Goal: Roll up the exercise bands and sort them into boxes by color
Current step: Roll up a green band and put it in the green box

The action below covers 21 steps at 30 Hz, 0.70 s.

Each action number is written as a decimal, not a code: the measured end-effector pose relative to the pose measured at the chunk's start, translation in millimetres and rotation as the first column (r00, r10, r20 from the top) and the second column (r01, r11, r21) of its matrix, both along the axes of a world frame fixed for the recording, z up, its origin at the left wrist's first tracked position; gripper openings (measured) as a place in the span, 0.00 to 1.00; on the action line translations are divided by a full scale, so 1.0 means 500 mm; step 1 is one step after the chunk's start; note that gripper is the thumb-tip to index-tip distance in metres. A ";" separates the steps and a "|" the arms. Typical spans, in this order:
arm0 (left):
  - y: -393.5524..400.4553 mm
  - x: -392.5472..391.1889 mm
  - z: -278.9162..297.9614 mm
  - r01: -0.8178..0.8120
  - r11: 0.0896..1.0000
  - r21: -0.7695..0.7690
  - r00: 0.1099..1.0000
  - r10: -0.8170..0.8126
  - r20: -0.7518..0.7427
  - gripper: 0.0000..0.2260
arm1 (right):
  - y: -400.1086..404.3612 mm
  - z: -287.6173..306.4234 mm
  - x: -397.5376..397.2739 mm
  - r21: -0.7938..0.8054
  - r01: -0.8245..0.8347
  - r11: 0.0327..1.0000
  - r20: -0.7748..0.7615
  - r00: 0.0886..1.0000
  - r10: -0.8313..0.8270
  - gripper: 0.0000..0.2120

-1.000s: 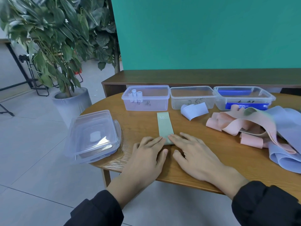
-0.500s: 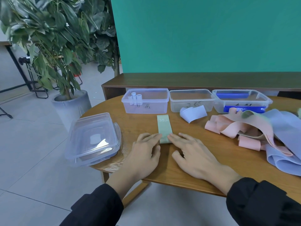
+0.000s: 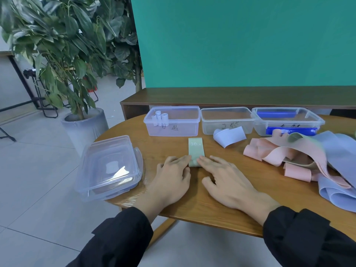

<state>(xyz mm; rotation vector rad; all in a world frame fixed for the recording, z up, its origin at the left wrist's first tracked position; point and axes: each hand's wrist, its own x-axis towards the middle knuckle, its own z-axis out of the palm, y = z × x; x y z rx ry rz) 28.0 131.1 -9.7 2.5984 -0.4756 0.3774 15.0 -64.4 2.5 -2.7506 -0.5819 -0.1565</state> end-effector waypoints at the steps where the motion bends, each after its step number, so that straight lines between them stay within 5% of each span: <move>1: 0.002 0.004 -0.002 0.014 0.999 -0.045 0.999 -0.012 0.034 0.20 | 0.000 0.000 0.005 0.003 0.003 1.000 -0.005 1.000 -0.003 0.30; 6: 0.005 0.009 -0.010 0.071 0.996 -0.045 0.990 -0.065 0.127 0.17 | 0.003 0.001 0.026 0.028 0.028 0.999 -0.032 0.999 -0.027 0.29; 21: 0.006 0.036 0.004 0.077 0.995 0.057 0.997 -0.075 -0.025 0.27 | 0.014 0.008 0.017 0.160 0.124 0.979 0.034 0.991 -0.131 0.25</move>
